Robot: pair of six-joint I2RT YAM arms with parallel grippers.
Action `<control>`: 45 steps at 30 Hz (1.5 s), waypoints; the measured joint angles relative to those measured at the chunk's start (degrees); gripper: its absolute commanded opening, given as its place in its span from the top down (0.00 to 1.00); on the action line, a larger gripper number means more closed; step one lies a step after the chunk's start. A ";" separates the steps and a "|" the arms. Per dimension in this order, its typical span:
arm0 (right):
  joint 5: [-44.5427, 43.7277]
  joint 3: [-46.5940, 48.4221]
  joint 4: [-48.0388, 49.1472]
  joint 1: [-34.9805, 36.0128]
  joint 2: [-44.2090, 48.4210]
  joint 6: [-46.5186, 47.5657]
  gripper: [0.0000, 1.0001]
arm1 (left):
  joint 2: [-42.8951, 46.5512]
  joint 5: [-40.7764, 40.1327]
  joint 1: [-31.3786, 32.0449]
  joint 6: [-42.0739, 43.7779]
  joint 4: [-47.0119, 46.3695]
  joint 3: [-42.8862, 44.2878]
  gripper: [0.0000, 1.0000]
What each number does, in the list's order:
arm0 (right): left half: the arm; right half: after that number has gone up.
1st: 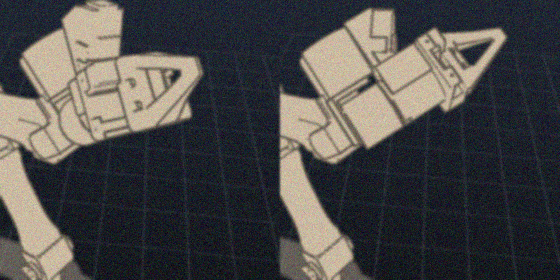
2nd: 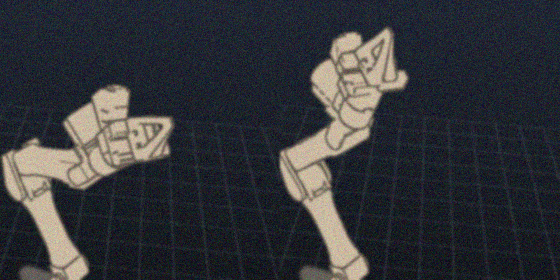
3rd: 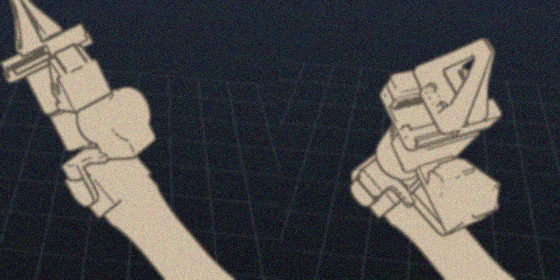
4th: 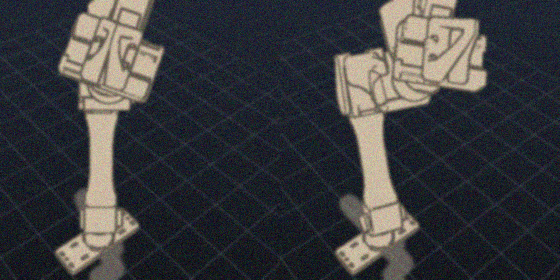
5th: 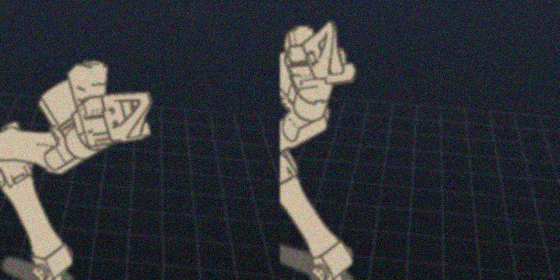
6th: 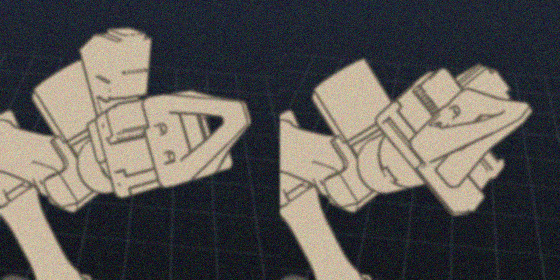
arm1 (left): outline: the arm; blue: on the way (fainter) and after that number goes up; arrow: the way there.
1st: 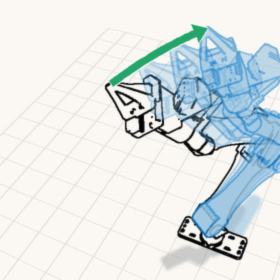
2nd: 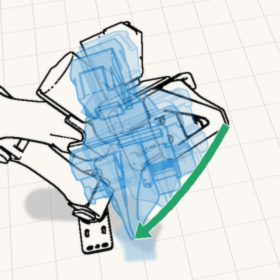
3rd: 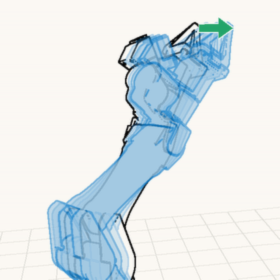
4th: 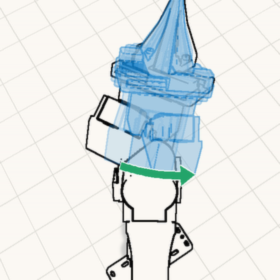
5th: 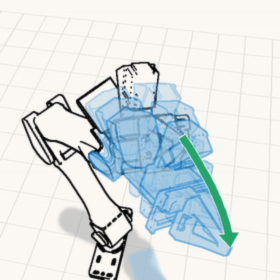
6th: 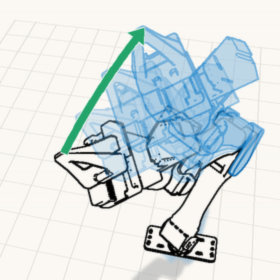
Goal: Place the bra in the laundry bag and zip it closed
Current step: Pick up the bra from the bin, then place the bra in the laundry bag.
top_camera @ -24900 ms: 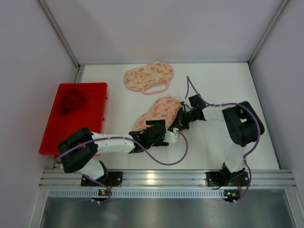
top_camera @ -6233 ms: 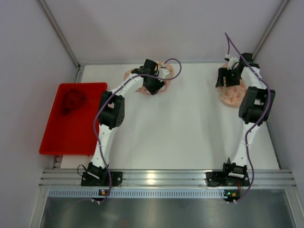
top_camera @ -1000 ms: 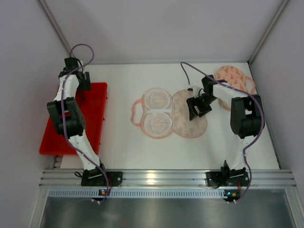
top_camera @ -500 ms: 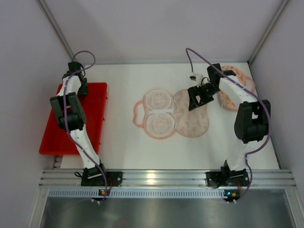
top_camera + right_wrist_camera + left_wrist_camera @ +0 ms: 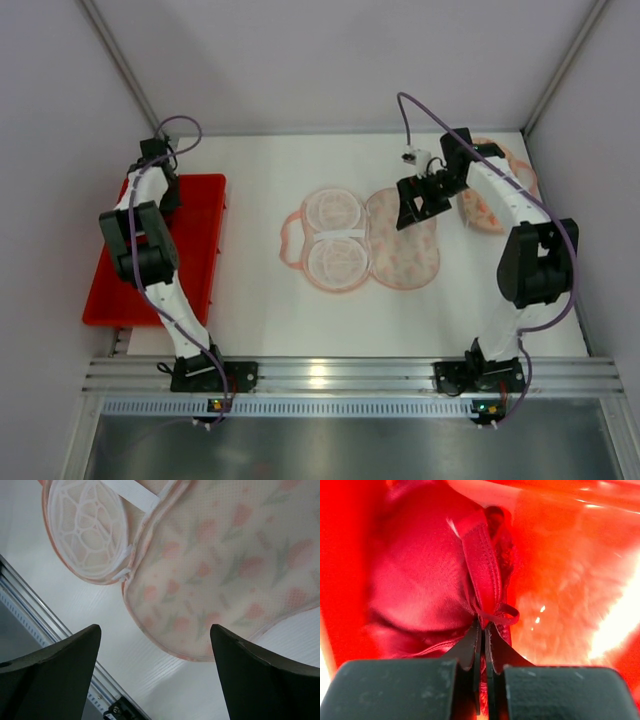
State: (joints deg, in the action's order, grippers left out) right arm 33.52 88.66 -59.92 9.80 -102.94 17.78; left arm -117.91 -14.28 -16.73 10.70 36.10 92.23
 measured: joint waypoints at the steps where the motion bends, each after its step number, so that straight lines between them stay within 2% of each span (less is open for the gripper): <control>1: 0.26 0.04 -0.09 -0.02 0.28 -0.04 0.09 | 1.64 0.74 0.00 0.26 0.02 -0.61 1.00; 8: 2.38 0.42 -0.28 -0.17 1.20 -1.66 0.09 | 18.86 8.13 -0.02 2.64 0.11 -2.71 1.00; 12: 3.89 1.90 -0.55 -0.20 1.20 -3.08 0.09 | 28.48 15.08 0.04 3.48 0.11 -2.64 1.00; 21: 7.65 4.81 0.76 -0.24 2.01 -6.19 0.08 | 40.79 42.53 1.55 2.60 1.09 -0.63 1.00; 26: 9.38 4.81 1.53 -0.28 3.41 -7.63 0.09 | 42.71 54.25 6.56 -1.77 1.07 4.70 1.00; 31: 11.04 4.83 2.10 -0.68 5.16 -8.61 0.09 | 43.10 58.51 16.17 -5.31 1.07 6.32 1.00; 36: 12.28 4.83 2.56 -1.38 6.95 -9.46 0.09 | 41.62 58.10 26.08 -10.49 1.20 9.84 1.00; 45: 13.62 6.27 4.61 -4.04 10.23 -11.58 0.08 | 39.60 58.90 30.23 -19.89 -2.51 17.38 1.00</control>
State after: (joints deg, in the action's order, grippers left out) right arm 47.13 94.94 -55.31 5.76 -92.71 6.20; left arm -78.30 44.62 13.50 -9.19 33.58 109.60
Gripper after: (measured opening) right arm 0.917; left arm 0.031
